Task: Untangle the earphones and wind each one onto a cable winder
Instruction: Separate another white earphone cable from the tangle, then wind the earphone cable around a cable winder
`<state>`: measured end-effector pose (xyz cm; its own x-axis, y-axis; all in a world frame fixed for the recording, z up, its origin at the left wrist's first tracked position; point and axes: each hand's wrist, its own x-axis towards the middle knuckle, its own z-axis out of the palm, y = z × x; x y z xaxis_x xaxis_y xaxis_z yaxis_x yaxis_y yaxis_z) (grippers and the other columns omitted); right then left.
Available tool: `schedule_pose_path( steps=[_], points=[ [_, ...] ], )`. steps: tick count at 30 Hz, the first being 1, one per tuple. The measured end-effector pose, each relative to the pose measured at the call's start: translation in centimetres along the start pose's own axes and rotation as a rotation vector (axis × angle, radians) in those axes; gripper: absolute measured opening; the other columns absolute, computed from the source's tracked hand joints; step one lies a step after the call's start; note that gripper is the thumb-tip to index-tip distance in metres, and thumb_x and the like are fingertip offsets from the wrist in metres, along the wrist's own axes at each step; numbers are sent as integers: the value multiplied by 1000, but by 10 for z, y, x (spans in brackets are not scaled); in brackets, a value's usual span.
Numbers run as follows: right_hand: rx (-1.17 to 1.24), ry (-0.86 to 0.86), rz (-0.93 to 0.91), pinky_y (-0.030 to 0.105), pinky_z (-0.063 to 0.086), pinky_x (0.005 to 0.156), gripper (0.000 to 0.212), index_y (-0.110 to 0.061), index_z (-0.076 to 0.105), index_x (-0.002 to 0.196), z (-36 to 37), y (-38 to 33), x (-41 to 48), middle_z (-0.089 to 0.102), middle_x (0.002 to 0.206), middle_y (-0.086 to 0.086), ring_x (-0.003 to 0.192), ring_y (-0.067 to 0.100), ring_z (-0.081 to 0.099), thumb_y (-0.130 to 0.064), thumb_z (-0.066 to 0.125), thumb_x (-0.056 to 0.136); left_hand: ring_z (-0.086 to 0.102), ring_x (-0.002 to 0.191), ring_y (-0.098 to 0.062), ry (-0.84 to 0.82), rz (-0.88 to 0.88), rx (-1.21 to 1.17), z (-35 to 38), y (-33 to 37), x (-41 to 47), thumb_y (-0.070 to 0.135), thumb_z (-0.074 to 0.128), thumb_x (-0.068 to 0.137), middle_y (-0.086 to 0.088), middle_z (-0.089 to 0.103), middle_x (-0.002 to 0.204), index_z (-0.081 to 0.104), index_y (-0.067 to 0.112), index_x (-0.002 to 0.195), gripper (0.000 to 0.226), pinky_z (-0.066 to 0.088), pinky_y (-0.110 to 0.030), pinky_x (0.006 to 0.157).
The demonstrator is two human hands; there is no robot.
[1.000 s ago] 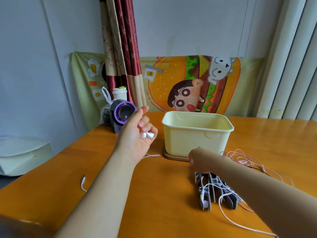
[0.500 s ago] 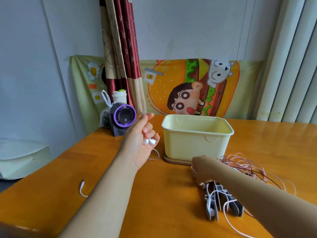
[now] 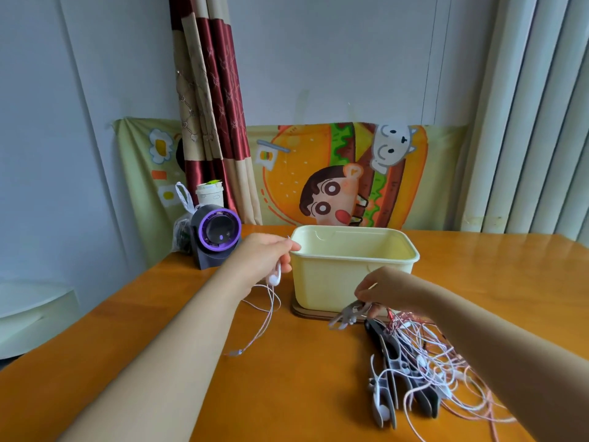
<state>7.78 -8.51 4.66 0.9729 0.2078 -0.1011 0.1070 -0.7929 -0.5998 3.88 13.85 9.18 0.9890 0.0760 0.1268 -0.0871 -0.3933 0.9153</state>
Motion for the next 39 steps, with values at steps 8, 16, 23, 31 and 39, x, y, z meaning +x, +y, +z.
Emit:
schedule_pose_path(
  steps=[8,16,23,31,39],
  points=[
    [-165,96,-118,10,44,53,24,-4,70,103,3,16,2,69,88,6,59,-1,59,-16,50,97,58,61,-10,-99,-11,592,8,-4,12,16,46,101,-4,66,83,52,11,110,11,46,-20,51],
    [-31,202,-172,20,51,74,21,-11,70,102,2,29,-1,69,95,0,81,12,64,-18,52,96,50,57,-11,-85,-53,65,38,-32,14,6,41,100,-2,61,76,60,15,96,22,41,-21,46],
    [374,210,-138,31,48,73,21,-11,73,90,4,25,-5,71,87,17,68,13,59,-18,53,95,54,113,-8,-210,168,251,69,-64,3,43,58,93,13,58,122,56,30,128,38,44,-23,91],
    [561,227,-176,16,52,65,22,-11,71,92,5,-6,-3,71,74,0,58,4,59,-22,52,96,64,86,-7,-39,329,-9,65,-57,10,36,72,81,15,65,97,63,36,99,20,49,-11,66],
    [773,353,-295,27,49,86,26,-21,67,98,15,-17,19,70,99,1,94,15,65,-30,42,99,66,69,-15,-218,61,-746,72,-68,24,37,64,80,-5,69,75,75,16,87,24,54,-25,59]
  ],
)
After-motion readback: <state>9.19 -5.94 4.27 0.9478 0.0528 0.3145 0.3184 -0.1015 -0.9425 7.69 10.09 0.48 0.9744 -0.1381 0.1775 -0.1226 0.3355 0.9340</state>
